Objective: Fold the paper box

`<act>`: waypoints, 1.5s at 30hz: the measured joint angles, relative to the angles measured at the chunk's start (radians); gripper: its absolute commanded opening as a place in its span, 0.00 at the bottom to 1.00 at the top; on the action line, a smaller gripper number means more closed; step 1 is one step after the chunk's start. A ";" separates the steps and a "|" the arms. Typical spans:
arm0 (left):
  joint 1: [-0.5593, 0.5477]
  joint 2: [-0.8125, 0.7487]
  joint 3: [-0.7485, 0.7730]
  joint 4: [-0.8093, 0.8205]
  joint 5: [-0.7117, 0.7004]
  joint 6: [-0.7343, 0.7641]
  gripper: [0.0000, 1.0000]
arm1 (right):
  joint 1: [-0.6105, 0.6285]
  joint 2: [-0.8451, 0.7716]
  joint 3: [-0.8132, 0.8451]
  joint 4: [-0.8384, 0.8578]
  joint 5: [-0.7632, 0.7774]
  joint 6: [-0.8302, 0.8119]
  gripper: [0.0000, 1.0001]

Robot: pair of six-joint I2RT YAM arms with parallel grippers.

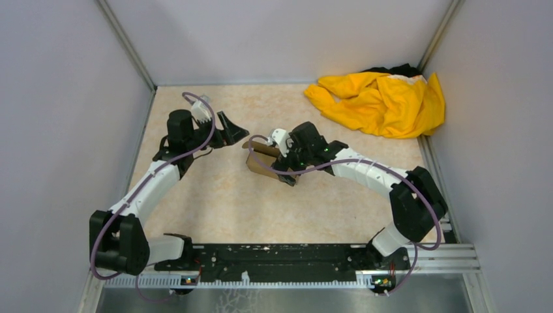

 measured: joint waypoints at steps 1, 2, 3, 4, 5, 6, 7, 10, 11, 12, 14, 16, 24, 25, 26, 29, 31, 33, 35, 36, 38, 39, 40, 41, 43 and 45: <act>0.000 0.000 0.000 0.000 0.001 0.000 0.99 | 0.004 0.000 0.000 -0.002 0.008 0.000 0.99; 0.000 0.001 -0.002 0.000 0.003 0.000 0.99 | 0.006 0.000 0.000 -0.004 0.017 -0.001 0.99; 0.000 0.002 -0.003 0.000 0.005 0.000 0.99 | 0.008 0.000 0.000 -0.005 0.029 -0.004 0.99; 0.000 0.003 -0.003 0.000 0.007 0.000 0.99 | 0.010 0.001 0.000 -0.006 0.041 -0.005 0.99; 0.001 0.005 -0.004 0.000 0.008 0.000 0.99 | 0.010 0.003 0.000 -0.008 0.050 -0.006 0.99; 0.002 0.006 -0.004 0.000 0.010 0.000 0.99 | 0.010 0.006 0.000 -0.008 0.061 -0.007 0.99; 0.003 0.007 -0.005 0.000 0.012 0.000 0.99 | 0.011 0.010 0.000 -0.009 0.073 -0.006 0.98; 0.007 0.009 -0.007 0.000 0.017 0.000 0.99 | 0.012 0.029 0.000 -0.012 0.106 -0.006 0.94; 0.008 0.009 -0.008 0.000 0.018 0.000 0.99 | 0.012 0.036 0.000 -0.013 0.112 -0.006 0.92; 0.009 0.009 -0.010 0.000 0.019 0.000 0.99 | 0.012 0.043 0.000 -0.014 0.118 -0.007 0.89; 0.011 0.009 -0.012 0.000 0.021 0.000 0.99 | 0.012 0.058 0.000 -0.018 0.130 -0.006 0.85; 0.013 0.009 -0.014 0.001 0.024 0.000 0.99 | 0.012 0.064 0.000 -0.023 0.137 -0.006 0.81; 0.021 0.009 -0.017 0.001 0.034 0.000 0.99 | 0.013 0.064 0.002 -0.023 0.140 0.002 0.73; 0.021 0.009 -0.017 0.001 0.034 0.000 0.99 | 0.013 0.064 0.002 -0.021 0.140 0.002 0.74; 0.022 0.010 -0.018 0.001 0.035 0.000 0.99 | 0.013 0.064 0.002 -0.019 0.140 0.002 0.79; 0.022 0.011 -0.018 0.001 0.039 0.000 0.99 | 0.013 0.063 0.002 -0.008 0.137 0.005 0.84; 0.023 0.013 -0.019 0.002 0.042 0.000 0.99 | 0.013 0.059 0.002 -0.004 0.137 0.005 0.85; 0.023 0.014 -0.020 0.001 0.043 0.000 0.99 | 0.013 0.049 0.002 -0.002 0.137 0.005 0.82; 0.023 0.015 -0.021 0.002 0.045 -0.001 0.99 | 0.013 0.038 0.002 0.003 0.137 0.005 0.77; 0.023 0.016 -0.021 0.002 0.045 -0.001 0.99 | 0.013 0.032 0.002 0.007 0.137 0.006 0.75; 0.023 0.016 -0.021 0.002 0.048 -0.001 0.99 | 0.013 0.021 0.002 0.013 0.135 0.010 0.70; 0.023 0.016 -0.021 0.002 0.049 -0.001 0.99 | 0.013 0.018 0.002 0.014 0.134 0.011 0.68; 0.023 0.016 -0.021 0.002 0.050 -0.001 0.99 | 0.013 0.017 0.002 0.016 0.132 0.012 0.64; 0.023 0.016 -0.021 0.002 0.051 -0.001 0.99 | 0.013 0.016 0.002 0.017 0.132 0.013 0.62; 0.024 0.016 -0.021 0.002 0.052 -0.001 0.99 | 0.013 0.016 0.000 0.018 0.130 0.014 0.58; 0.025 0.016 -0.021 0.002 0.053 -0.002 0.99 | 0.013 0.016 0.000 0.018 0.128 0.016 0.55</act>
